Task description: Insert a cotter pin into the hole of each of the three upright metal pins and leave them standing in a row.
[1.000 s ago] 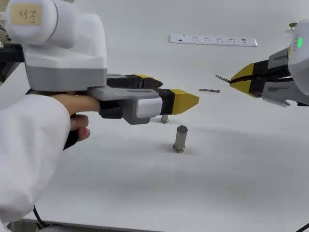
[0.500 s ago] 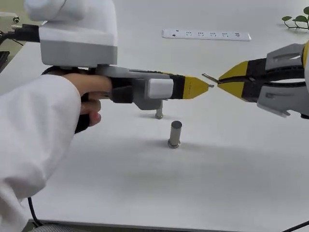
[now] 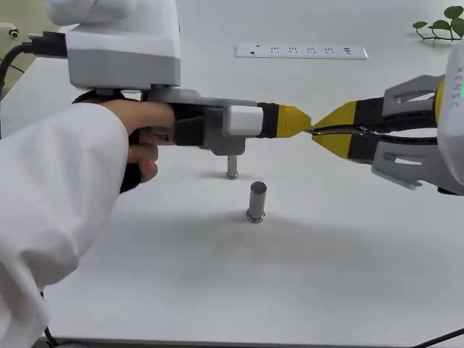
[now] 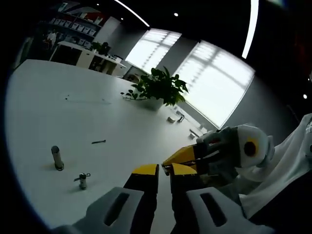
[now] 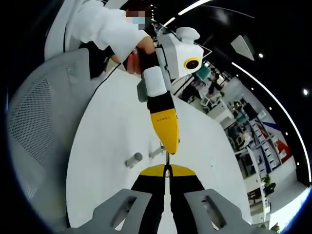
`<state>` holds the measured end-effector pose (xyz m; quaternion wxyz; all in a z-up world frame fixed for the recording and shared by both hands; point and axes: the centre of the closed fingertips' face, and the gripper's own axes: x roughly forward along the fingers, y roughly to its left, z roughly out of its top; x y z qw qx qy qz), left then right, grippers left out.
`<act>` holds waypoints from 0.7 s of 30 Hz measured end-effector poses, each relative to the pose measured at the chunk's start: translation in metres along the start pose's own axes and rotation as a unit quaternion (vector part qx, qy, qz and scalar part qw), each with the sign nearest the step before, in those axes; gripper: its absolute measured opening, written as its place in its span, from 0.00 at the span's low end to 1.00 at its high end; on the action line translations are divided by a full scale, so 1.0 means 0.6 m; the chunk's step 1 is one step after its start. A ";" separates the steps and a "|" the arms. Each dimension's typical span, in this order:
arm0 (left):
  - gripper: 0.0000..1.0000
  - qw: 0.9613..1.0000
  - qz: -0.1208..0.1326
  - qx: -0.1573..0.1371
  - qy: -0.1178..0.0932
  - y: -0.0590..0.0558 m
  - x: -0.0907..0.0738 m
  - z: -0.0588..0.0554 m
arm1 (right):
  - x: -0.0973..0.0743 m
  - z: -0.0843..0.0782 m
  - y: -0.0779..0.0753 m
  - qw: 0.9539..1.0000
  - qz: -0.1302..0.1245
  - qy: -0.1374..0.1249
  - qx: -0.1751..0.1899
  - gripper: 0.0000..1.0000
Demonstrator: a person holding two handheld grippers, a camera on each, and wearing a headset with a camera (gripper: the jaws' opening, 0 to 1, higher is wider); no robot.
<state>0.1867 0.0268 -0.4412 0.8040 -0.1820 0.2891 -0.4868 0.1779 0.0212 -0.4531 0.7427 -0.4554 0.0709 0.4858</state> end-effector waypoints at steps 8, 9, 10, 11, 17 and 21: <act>0.01 1.000 -0.006 0.000 0.016 0.001 0.008 -0.013 | 0.002 0.001 0.004 1.000 0.001 0.001 -0.004 0.00; 0.01 1.000 -0.006 0.001 0.017 0.001 0.008 -0.013 | 0.003 0.002 0.003 1.000 0.001 0.003 -0.006 0.00; 0.01 1.000 -0.006 0.000 0.017 0.001 0.009 -0.014 | 0.001 0.000 0.004 1.000 0.001 0.003 -0.008 0.00; 0.01 1.000 -0.006 0.000 0.019 0.002 0.009 -0.016 | 0.001 0.001 0.004 1.000 0.001 0.002 -0.007 0.00; 0.00 1.000 -0.008 0.001 0.024 0.004 0.009 -0.020 | 0.003 0.001 0.006 1.000 0.002 0.000 -0.005 0.00; 0.00 1.000 -0.011 0.002 0.022 0.004 0.009 -0.020 | 0.003 0.004 0.005 1.000 -0.001 -0.003 -0.003 0.00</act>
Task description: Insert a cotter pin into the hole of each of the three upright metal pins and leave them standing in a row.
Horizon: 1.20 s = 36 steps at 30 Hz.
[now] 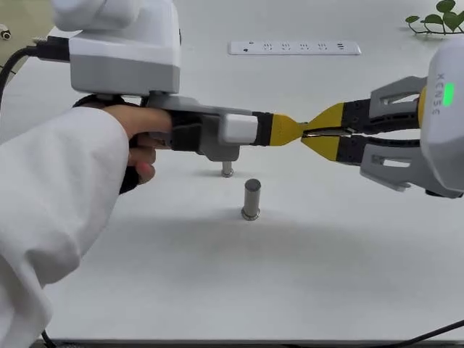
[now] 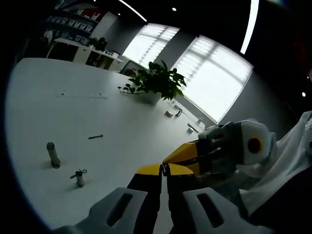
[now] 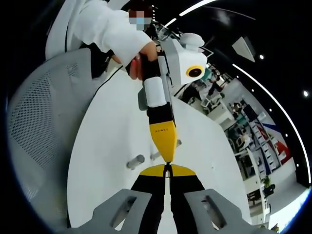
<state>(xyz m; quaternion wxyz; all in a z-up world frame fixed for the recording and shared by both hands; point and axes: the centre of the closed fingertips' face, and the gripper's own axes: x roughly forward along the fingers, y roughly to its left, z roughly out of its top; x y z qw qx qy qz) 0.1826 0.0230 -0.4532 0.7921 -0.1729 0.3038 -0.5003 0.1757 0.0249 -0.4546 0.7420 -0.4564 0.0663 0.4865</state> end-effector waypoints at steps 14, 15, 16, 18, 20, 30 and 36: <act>0.00 0.999 0.003 -0.038 0.002 -0.001 -0.004 -0.003 | 0.000 0.005 0.001 1.000 0.004 -0.006 0.008 0.00; 0.00 0.999 0.004 -0.038 0.004 -0.001 -0.004 -0.005 | 0.000 0.005 0.002 1.000 0.004 -0.006 0.008 0.00; 0.00 0.999 0.006 -0.040 0.005 -0.001 -0.004 -0.006 | 0.002 0.005 0.004 1.000 0.006 -0.005 0.008 0.00; 0.00 0.999 0.006 -0.046 0.007 -0.001 -0.003 -0.008 | 0.002 0.005 0.006 1.000 0.006 -0.005 0.008 0.00; 0.00 0.999 0.006 -0.047 0.008 -0.001 -0.004 -0.010 | 0.002 0.005 0.008 1.000 0.008 -0.007 0.010 0.00; 0.00 0.999 0.017 -0.039 0.007 0.004 -0.009 -0.014 | 0.006 0.003 0.009 0.999 0.015 -0.016 0.029 0.16; 0.00 1.000 0.017 0.009 0.002 0.004 -0.019 -0.014 | 0.010 -0.019 0.028 0.989 0.062 -0.024 0.135 0.24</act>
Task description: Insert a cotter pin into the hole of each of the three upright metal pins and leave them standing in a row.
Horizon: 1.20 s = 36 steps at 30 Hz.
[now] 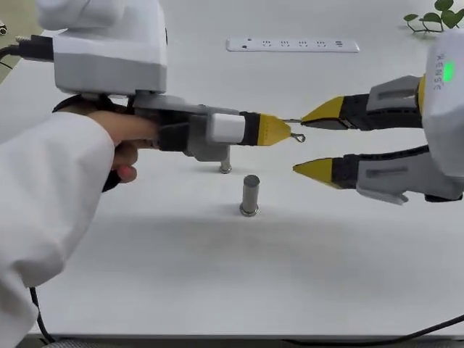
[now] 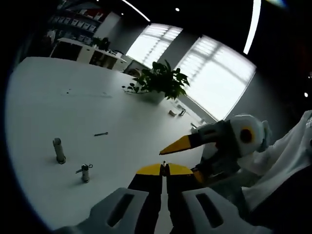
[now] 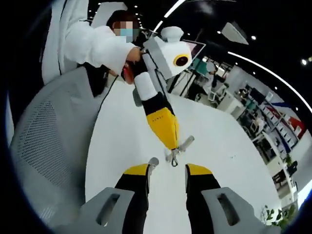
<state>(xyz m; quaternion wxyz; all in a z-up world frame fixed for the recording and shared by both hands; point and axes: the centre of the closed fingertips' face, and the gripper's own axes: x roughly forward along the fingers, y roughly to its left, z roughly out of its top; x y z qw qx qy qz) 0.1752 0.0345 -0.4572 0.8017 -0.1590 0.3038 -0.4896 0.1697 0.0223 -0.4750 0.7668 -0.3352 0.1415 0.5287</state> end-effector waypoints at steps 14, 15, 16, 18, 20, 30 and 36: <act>0.00 0.958 -0.046 0.282 -0.015 -0.052 -0.016 0.007 | -0.017 0.009 0.009 0.982 0.092 -0.062 0.154 0.27; 0.00 0.952 -0.048 0.300 -0.015 -0.056 -0.017 0.006 | -0.019 0.012 0.012 0.980 0.103 -0.065 0.159 0.26; 0.00 0.947 -0.054 0.317 -0.012 -0.061 -0.018 0.002 | -0.020 0.014 0.012 0.980 0.103 -0.066 0.157 0.25; 0.00 0.943 -0.063 0.328 -0.009 -0.065 -0.019 0.000 | -0.021 0.018 0.014 0.978 0.112 -0.068 0.162 0.20; 0.00 0.941 -0.070 0.332 -0.006 -0.066 -0.019 -0.001 | -0.023 0.023 0.019 0.977 0.122 -0.070 0.161 0.16; 0.00 0.930 -0.092 0.356 -0.001 -0.077 -0.017 -0.006 | -0.026 0.034 0.048 0.976 0.161 -0.065 0.128 0.05; 0.00 0.926 -0.105 0.361 0.005 -0.084 -0.015 -0.013 | -0.027 0.037 0.052 0.976 0.166 -0.065 0.121 0.00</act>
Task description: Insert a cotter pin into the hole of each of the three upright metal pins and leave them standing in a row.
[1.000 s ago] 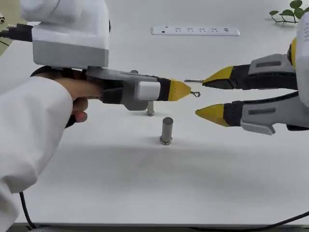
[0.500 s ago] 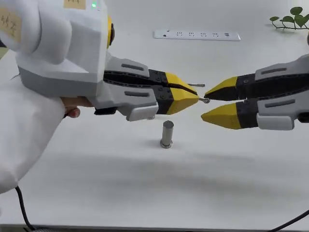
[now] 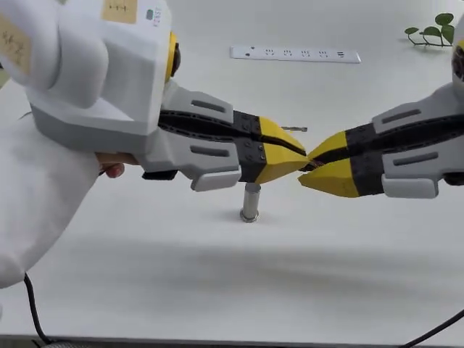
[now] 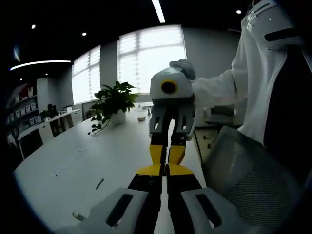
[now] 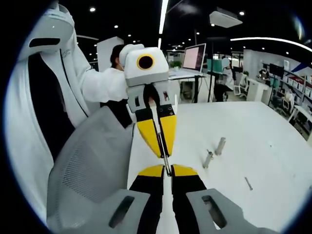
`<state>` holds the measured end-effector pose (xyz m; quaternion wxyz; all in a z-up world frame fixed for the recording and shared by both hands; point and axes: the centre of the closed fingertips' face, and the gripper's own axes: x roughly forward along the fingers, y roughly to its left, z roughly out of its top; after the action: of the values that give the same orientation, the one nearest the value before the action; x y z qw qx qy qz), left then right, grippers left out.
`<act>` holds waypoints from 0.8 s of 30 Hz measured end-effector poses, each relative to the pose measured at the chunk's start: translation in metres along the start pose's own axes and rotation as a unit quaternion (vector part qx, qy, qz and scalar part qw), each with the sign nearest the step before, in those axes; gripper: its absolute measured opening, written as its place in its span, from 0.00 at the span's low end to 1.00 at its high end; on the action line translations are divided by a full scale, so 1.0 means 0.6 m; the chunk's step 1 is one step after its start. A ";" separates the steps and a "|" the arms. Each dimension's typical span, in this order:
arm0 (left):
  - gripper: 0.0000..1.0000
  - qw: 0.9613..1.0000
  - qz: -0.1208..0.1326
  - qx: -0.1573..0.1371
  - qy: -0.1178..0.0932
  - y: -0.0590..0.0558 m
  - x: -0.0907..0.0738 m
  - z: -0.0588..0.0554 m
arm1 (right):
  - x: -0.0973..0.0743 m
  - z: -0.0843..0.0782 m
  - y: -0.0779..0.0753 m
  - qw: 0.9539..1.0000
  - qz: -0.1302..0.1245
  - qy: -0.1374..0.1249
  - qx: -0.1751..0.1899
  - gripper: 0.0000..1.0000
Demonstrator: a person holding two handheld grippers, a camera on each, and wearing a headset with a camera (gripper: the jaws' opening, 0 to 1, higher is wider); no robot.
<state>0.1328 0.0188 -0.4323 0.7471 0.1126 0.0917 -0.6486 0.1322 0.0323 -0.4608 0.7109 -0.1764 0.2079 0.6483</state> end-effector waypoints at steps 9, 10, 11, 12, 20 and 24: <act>0.00 1.000 -0.007 0.002 0.017 -0.001 0.004 -0.015 | -0.003 -0.005 0.002 1.000 0.002 0.017 -0.015 0.00; 0.00 1.000 -0.007 0.003 0.020 -0.001 0.004 -0.017 | -0.003 -0.006 0.002 1.000 0.002 0.019 -0.014 0.00; 0.00 1.000 -0.005 0.005 0.024 0.001 0.004 -0.020 | -0.003 -0.005 0.000 1.000 0.001 0.019 -0.011 0.00; 0.00 1.000 -0.006 0.006 0.028 0.002 0.004 -0.024 | -0.004 -0.005 0.000 1.000 0.003 0.018 -0.007 0.00; 0.00 0.999 -0.011 -0.006 0.035 -0.006 0.005 -0.034 | 0.001 -0.008 0.010 0.998 0.006 0.046 -0.039 0.00; 0.00 0.999 -0.002 -0.016 0.047 -0.004 0.008 -0.043 | 0.004 -0.014 0.004 0.999 0.001 0.047 -0.026 0.00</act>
<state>0.1315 0.0212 -0.4583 0.7421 0.1307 0.1373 -0.6429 0.1294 0.0301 -0.4691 0.6949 -0.2247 0.2242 0.6453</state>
